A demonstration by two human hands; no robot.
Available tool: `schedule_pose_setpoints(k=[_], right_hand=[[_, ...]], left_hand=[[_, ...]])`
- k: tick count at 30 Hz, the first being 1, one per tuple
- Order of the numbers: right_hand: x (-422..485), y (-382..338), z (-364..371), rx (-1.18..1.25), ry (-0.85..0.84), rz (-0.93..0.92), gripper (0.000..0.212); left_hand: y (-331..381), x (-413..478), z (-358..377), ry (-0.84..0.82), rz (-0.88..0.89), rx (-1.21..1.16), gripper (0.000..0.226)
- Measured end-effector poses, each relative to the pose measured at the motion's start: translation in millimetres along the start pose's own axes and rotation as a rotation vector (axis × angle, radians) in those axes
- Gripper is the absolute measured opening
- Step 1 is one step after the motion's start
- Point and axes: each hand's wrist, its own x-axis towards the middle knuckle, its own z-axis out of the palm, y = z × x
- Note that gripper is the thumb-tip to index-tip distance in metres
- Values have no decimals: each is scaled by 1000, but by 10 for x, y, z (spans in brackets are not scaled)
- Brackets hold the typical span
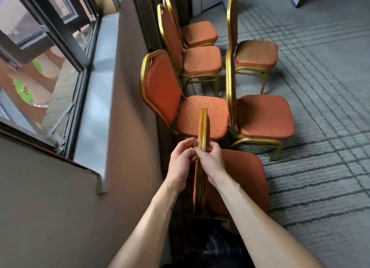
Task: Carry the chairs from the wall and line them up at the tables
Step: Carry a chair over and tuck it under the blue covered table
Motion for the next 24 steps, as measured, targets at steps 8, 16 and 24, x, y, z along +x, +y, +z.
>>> schedule_pose_setpoints(k=[8, 16, 24], right_hand=[[81, -227, -832, -233, 206, -64, 40], [292, -308, -1381, -237, 366, -78, 39], [287, -543, -1589, -360, 530, -39, 43]], left_hand=[[61, 59, 869, -227, 166, 335, 41], [74, 494, 1501, -408, 418, 689, 54], [41, 845, 1727, -608, 632, 880, 56]])
